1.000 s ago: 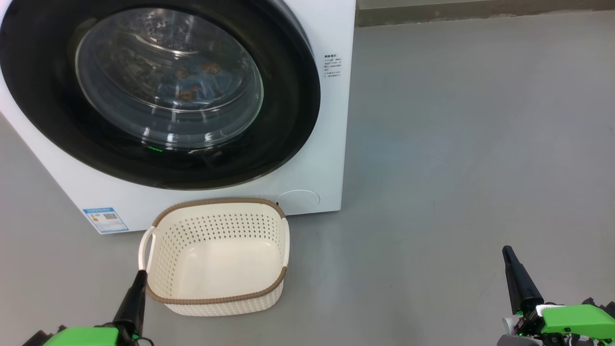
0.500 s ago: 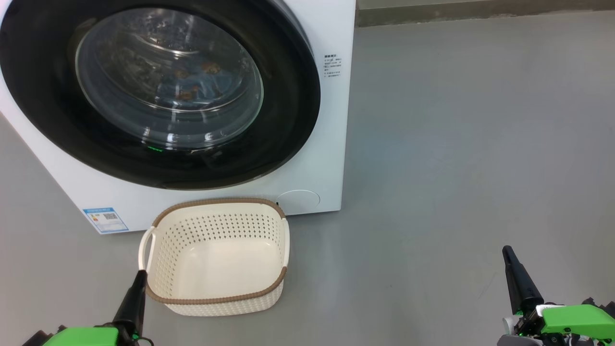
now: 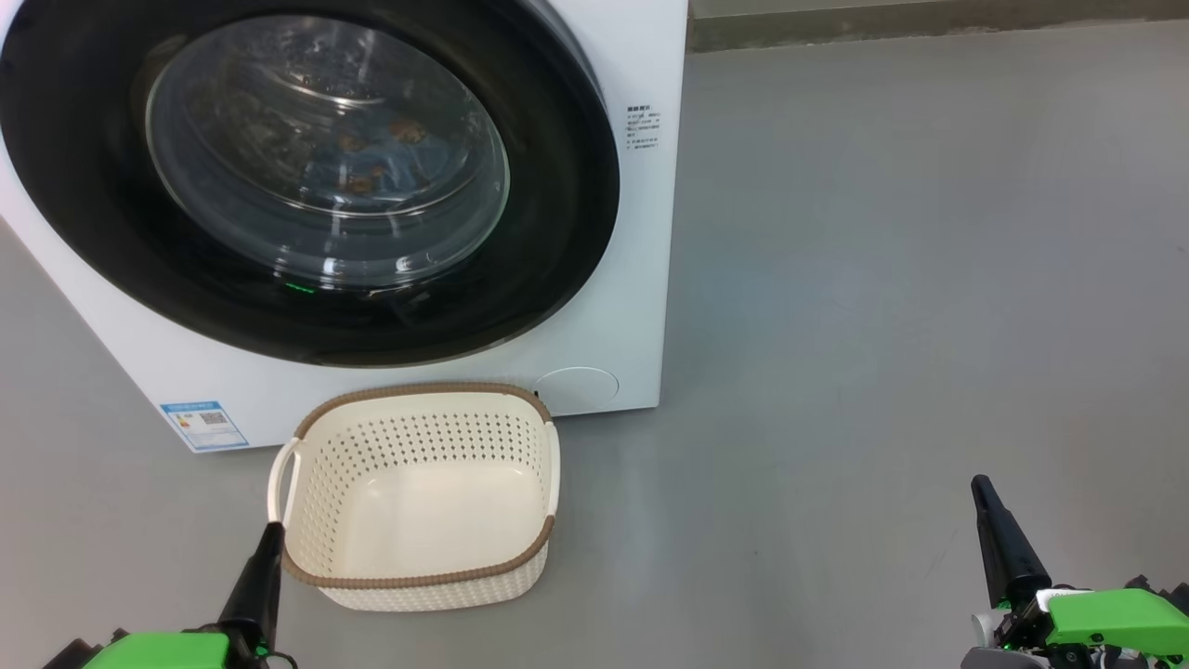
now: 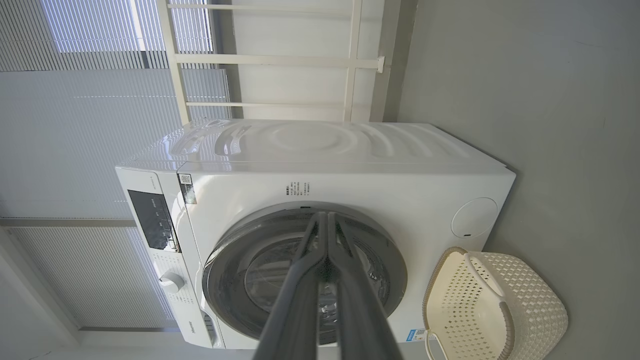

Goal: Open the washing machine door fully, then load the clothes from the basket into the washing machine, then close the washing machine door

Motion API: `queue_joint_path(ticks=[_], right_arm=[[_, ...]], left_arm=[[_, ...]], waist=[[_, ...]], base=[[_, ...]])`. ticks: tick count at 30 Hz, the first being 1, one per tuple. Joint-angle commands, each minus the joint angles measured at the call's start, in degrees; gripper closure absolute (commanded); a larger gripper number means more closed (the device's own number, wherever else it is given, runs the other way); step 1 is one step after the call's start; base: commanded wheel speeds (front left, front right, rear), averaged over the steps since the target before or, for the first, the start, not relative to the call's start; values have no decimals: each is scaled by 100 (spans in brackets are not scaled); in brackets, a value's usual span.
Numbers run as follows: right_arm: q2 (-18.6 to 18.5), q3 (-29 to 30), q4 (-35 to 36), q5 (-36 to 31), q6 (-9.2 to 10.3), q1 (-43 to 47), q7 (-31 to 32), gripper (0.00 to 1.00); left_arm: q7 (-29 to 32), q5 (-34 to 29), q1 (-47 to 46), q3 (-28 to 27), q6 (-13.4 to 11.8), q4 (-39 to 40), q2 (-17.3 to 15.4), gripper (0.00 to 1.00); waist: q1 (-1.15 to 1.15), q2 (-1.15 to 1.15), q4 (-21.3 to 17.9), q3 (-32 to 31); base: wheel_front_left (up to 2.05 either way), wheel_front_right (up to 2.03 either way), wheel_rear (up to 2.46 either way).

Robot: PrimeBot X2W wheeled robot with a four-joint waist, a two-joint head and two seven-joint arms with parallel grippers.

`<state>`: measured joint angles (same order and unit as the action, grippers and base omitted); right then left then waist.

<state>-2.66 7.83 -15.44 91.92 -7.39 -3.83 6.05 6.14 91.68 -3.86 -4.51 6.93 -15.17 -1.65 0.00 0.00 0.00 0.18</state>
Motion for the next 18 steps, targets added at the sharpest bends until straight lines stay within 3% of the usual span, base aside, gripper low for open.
queue_joint_path(ticks=[1,18], right_arm=[[-21,-129,142,23,-10,-236,45,100],[-21,-130,142,24,-10,-236,45,100]], left_arm=[[34,51,-233,-199,56,112,-122,100],[34,51,-232,-199,56,112,-122,100]], waist=[[0,0,0,0],[0,0,0,0]], base=[[0,0,0],[0,0,0]])
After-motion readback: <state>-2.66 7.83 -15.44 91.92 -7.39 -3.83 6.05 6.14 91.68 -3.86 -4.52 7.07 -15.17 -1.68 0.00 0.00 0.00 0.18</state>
